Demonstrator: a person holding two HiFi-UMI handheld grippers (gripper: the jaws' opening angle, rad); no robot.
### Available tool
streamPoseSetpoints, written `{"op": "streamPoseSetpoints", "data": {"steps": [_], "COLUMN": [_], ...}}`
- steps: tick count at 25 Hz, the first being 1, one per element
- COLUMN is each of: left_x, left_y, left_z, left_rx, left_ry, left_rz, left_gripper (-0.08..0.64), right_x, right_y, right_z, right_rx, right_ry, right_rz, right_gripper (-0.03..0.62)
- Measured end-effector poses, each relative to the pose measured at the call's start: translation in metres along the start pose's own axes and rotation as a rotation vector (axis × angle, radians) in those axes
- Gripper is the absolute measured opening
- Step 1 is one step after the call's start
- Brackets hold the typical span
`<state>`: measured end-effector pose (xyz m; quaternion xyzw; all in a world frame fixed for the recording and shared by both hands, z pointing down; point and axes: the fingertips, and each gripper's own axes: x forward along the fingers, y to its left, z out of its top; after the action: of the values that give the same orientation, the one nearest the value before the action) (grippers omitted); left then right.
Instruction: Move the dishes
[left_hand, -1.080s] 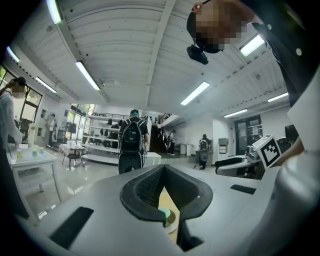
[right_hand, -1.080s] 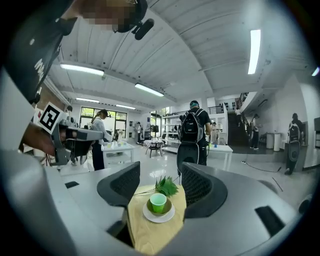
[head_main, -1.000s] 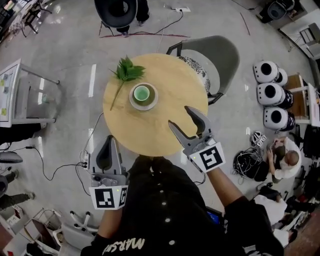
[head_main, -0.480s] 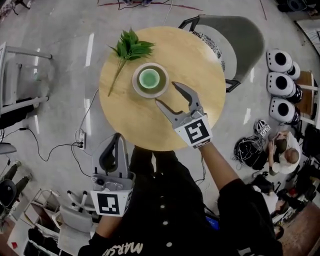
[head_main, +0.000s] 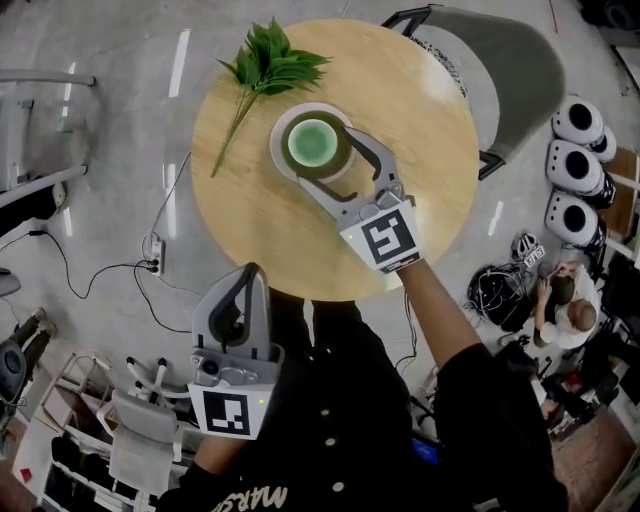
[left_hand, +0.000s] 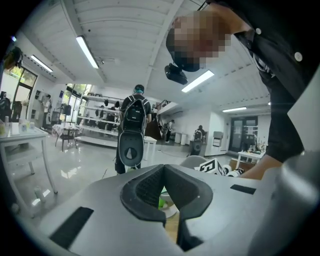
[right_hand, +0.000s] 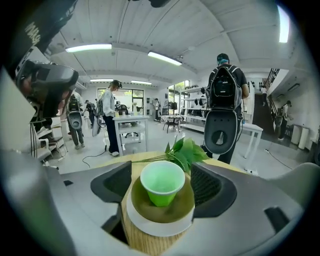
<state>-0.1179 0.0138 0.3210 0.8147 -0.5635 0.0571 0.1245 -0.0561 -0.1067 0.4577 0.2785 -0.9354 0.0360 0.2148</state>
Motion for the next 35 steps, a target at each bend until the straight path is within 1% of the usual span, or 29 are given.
{"op": "streamPoseSetpoints", "data": {"steps": [6, 10, 14, 18, 22, 26, 31, 35], "left_x": [-0.002, 0.000, 0.001, 0.001, -0.001, 0.000, -0.002, -0.001], "left_y": [-0.001, 0.001, 0.004, 0.004, 0.006, 0.007, 0.005, 0.005], "left_z": [-0.016, -0.022, -0.022, -0.025, -0.028, -0.030, -0.029, -0.027], "left_rx": [-0.015, -0.017, -0.022, -0.026, -0.028, -0.023, -0.020, -0.013], "left_ry": [0.028, 0.039, 0.037, 0.043, 0.049, 0.051, 0.054, 0.050], "left_rz": [0.010, 0.010, 0.014, 0.016, 0.019, 0.021, 0.020, 0.018], "left_gripper": [0.017, 0.017, 0.017, 0.017, 0.017, 0.017, 0.017, 0.017], "right_x": [0.013, 0.021, 0.027, 0.030, 0.032, 0.035, 0.034, 0.033], "right_y": [-0.001, -0.001, 0.000, 0.001, -0.002, -0.004, -0.003, -0.004], "right_z": [-0.005, -0.005, -0.005, -0.007, -0.010, -0.012, -0.009, -0.002], "right_rx": [-0.034, -0.012, -0.021, -0.071, -0.019, -0.058, -0.008, -0.031], "right_ry": [0.008, -0.007, 0.002, 0.023, 0.013, 0.029, 0.005, -0.011], "right_rz": [0.012, 0.011, 0.024, 0.038, 0.023, 0.027, 0.015, 0.010], "right_gripper": [0.356, 0.357, 0.359, 0.364, 0.365, 0.342, 0.341, 0.341]}}
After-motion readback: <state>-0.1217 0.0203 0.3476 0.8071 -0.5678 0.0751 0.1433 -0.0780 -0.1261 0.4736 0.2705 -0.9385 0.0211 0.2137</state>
